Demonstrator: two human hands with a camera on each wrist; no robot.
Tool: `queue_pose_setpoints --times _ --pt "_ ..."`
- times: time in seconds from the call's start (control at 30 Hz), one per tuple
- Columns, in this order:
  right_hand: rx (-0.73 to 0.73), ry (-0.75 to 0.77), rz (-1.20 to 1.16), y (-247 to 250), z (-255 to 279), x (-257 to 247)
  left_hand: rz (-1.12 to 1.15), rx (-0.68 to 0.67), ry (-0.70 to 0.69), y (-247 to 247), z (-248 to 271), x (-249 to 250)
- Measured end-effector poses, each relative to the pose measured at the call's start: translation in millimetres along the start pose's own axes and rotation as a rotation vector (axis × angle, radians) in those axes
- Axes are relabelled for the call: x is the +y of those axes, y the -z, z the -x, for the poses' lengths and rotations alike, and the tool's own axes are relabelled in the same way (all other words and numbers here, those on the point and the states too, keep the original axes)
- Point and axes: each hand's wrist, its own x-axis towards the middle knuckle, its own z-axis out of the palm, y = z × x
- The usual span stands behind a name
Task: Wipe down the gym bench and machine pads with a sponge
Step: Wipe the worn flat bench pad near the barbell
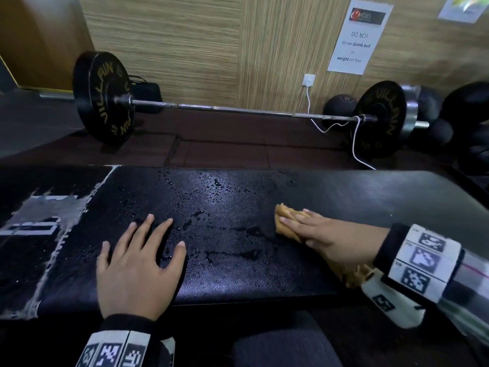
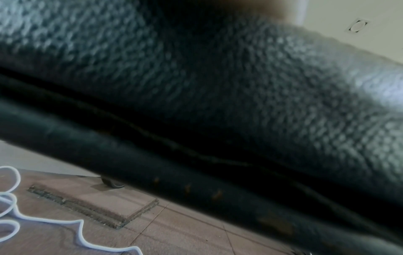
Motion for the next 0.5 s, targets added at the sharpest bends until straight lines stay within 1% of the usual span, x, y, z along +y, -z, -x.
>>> queue_pose_setpoints --times 0.03,0.1,0.2,0.27,0.3,0.37,0.5 --pt "-0.015 -0.055 0.003 3 -3 10 0.001 -0.001 0.001 0 0 0" --pt "-0.050 -0.212 0.003 11 -15 28 0.000 -0.005 0.004 0 0 0" --pt "-0.032 -0.423 0.033 30 -45 46 0.003 -0.010 0.008 0 0 -1" --pt "-0.007 -0.505 0.069 49 -66 44 -0.003 -0.018 0.004 0 -1 -1" --pt "0.001 -0.519 0.086 58 -75 40 -0.008 -0.025 0.003 0 -1 -1" --pt "0.007 -0.489 0.102 71 -92 27 -0.013 -0.021 0.005 1 -1 0" --pt "0.018 -0.329 0.146 74 -116 2 -0.007 0.006 -0.008 1 0 0"
